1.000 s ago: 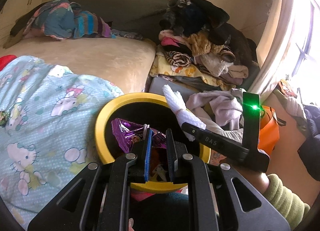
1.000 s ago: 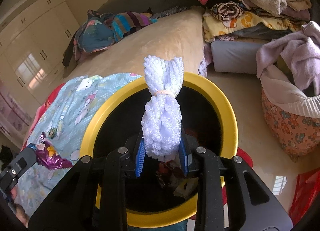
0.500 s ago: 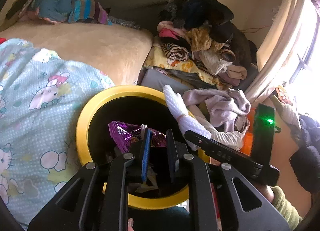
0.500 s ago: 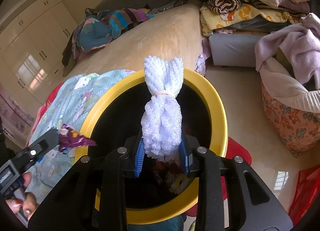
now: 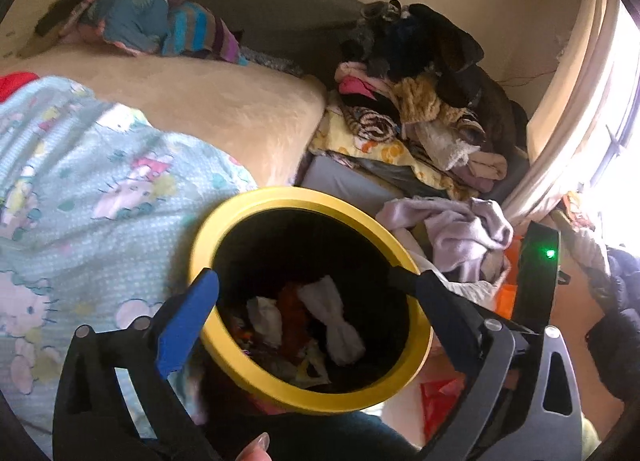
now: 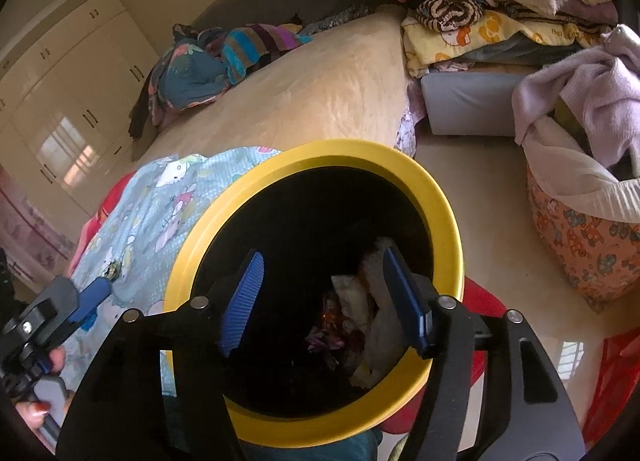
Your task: Collect trash
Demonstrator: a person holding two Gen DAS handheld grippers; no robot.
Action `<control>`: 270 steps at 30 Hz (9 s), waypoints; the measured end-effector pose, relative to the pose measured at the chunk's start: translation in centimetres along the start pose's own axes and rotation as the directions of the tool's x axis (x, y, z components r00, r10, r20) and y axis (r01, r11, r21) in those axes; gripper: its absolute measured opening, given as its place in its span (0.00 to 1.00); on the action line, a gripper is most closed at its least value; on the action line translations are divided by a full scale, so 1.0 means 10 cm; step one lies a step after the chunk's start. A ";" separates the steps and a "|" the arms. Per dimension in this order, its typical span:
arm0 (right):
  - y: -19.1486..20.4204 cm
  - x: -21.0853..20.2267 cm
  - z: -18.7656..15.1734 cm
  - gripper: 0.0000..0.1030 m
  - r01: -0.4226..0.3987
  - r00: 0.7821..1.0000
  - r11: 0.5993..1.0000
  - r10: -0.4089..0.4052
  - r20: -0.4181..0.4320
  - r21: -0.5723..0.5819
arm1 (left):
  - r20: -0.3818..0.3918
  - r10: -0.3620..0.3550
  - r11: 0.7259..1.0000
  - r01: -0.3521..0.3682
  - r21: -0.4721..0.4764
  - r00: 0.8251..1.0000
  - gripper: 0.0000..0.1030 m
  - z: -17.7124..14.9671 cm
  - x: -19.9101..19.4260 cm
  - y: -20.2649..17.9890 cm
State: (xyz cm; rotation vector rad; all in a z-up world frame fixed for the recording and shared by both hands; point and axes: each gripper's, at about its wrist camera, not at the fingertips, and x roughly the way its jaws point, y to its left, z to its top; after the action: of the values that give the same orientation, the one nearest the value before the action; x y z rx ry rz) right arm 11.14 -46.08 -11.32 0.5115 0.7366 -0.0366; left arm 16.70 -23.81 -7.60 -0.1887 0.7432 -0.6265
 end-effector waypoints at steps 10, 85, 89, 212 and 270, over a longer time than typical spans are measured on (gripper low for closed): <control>0.28 -0.18 0.03 0.69 0.031 0.996 0.998 -0.026 0.089 -0.059 | 0.086 0.127 0.991 -0.131 0.042 0.988 0.94 0.00 -0.43 0.10; 3.94 2.40 -0.74 0.57 -0.340 0.891 0.866 0.172 -0.421 -0.367 | 0.068 0.503 0.710 -0.367 -0.600 0.862 0.51 -0.51 -1.61 3.50; 4.00 2.48 -0.79 0.41 -0.355 0.884 0.860 0.180 -0.432 -0.367 | 0.062 0.507 0.710 -0.375 -0.596 0.860 0.44 -0.52 -1.59 3.50; 1.29 -0.82 -0.59 0.90 0.038 0.957 0.957 0.047 0.285 -0.286 | 0.208 0.387 0.916 -0.400 0.019 0.898 0.94 -0.16 -1.39 0.59; 1.48 -1.04 -0.88 0.90 0.148 0.881 0.931 0.029 0.472 -0.333 | 0.348 0.423 0.894 -0.448 -0.011 0.836 0.94 -0.43 -1.88 0.56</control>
State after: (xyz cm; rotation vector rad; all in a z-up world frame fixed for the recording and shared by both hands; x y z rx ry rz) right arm 0.88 -30.54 -3.58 0.1115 0.2656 -0.0795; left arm 5.74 -7.91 -2.09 -0.0532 0.4007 -0.1707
